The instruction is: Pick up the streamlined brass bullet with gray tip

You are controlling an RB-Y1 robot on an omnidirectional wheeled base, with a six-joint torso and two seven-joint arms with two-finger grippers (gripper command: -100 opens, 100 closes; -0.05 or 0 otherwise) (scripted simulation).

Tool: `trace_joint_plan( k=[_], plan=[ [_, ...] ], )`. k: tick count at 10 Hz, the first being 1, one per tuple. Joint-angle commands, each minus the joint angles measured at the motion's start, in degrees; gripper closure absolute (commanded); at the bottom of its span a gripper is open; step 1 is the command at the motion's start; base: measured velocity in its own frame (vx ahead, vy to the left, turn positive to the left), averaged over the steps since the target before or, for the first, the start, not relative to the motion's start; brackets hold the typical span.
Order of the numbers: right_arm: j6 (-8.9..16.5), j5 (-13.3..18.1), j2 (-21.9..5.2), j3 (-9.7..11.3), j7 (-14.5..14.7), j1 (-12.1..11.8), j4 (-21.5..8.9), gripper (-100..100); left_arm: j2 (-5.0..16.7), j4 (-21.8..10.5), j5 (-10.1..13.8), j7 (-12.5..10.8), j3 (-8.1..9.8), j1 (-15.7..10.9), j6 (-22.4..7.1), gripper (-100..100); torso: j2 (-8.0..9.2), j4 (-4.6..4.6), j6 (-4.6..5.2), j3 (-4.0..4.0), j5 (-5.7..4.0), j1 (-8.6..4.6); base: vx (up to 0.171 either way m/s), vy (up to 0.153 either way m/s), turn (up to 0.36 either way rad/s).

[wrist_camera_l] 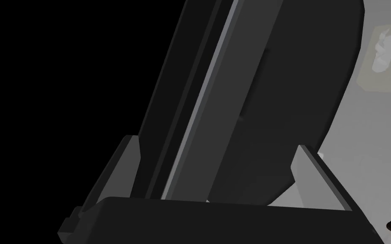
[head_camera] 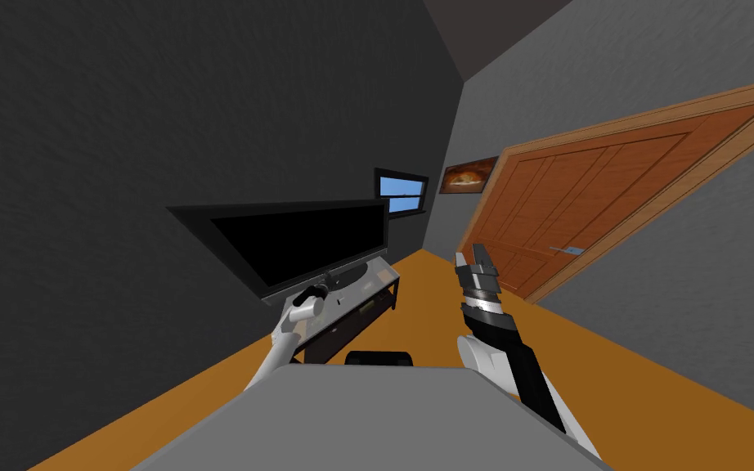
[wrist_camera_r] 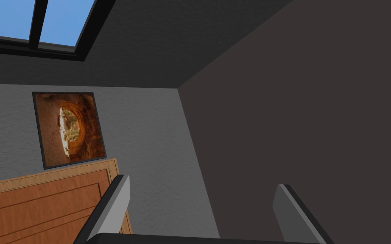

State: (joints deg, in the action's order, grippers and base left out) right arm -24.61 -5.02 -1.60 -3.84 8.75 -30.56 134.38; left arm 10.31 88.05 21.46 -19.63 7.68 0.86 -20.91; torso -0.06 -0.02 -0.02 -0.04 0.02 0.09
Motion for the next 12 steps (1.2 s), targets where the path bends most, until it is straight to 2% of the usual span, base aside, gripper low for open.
trace_joint_plan(
  k=[1, 2, 3, 5, 6, 7, 8, 9, 10, 11, 12],
  plan=[
    [0.0, 0.0, 0.0, 0.0, 0.0, 0.0, 0.0, 0, 0.42, -2.86, 1.45, -0.79, 0.18, -1.49, -2.86, -100, 0.0, 0.0, 0.0, 0.0, 0.0, 0.0, 0.01, 0.026, -0.037],
    [0.0, 0.0, 0.0, 0.0, 0.0, 0.0, 0.0, 0, 0.42, -3.54, 1.45, -0.79, 0.18, -1.49, -3.27, -100, 0.0, 0.0, 0.0, 0.0, 0.0, 0.0, 0.009, 0.025, -0.021],
    [0.0, 0.0, 0.0, 0.0, 0.0, 0.0, 0.0, 0, 0.51, -5.21, 2.46, -1.41, 0.38, -2.93, -5.64, -100, 0.01, 0.0, -0.01, 0.01, 0.0, -0.01, 0.008, 0.031, -0.029],
    [0.0, 0.0, 0.0, 0.0, 0.0, 0.0, 0.0, 0, 0.51, -6.56, 2.46, -1.41, 0.38, -2.93, -5.74, -100, 0.02, 0.0, -0.01, 0.01, 0.0, -0.01, 0.005, 0.017, -0.011],
    [0.0, 0.0, 0.0, 0.0, 0.0, 0.0, 0.0, 0, 0.58, -8.77, 3.46, -2.02, 0.57, -4.35, -8.17, -100, 0.03, 0.01, -0.01, 0.02, -0.01, -0.06, 0.006, 0.016, -0.039],
    [0.0, 0.0, 0.0, 0.0, 0.0, 0.0, 0.0, 0, 0.58, -9.58, 3.46, -2.02, 0.57, -4.35, -8.17, -100, 0.03, 0.01, 0.01, 0.02, -0.02, -0.05, 0.006, 0.02, -0.019],
    [0.0, 0.0, 0.0, 0.0, 0.0, 0.0, 0.0, 0, 0.64, -11.24, 4.43, -2.62, 0.76, -5.75, -10.56, -100, 0.02, 0.01, 0.0, 0.01, -0.01, -0.04, 0.012, 0.034, -0.028],
    [0.0, 0.0, 0.0, 0.0, 0.0, 0.0, 0.0, 0, 0.64, -12.56, 4.43, -2.62, 0.76, -5.75, -10.56, -100, 0.01, 0.0, 0.0, 0.0, 0.0, 0.01, 0.009, 0.029, -0.021],
    [0.0, 0.0, 0.0, 0.0, 0.0, 0.0, 0.0, 0, 0.71, -14.27, 5.39, -3.21, 0.94, -7.12, -12.9, -100, 0.01, 0.0, -0.01, 0.01, 0.0, 0.0, 0.008, 0.032, -0.035],
    [0.0, 0.0, 0.0, 0.0, 0.0, 0.0, 0.0, 0, 0.71, -15.51, 5.39, -3.21, 0.94, -7.12, -12.9, -100, 0.01, 0.0, 0.0, 0.01, 0.0, 0.01, 0.006, 0.026, -0.02],
    [0.0, 0.0, 0.0, 0.0, 0.0, 0.0, 0.0, 0, 0.81, -18.36, 6.31, -3.78, 1.12, -8.46, -14.78, -100, 0.02, 0.0, -0.01, 0.01, 0.0, -0.01, 0.008, 0.022, -0.034]
  ],
)
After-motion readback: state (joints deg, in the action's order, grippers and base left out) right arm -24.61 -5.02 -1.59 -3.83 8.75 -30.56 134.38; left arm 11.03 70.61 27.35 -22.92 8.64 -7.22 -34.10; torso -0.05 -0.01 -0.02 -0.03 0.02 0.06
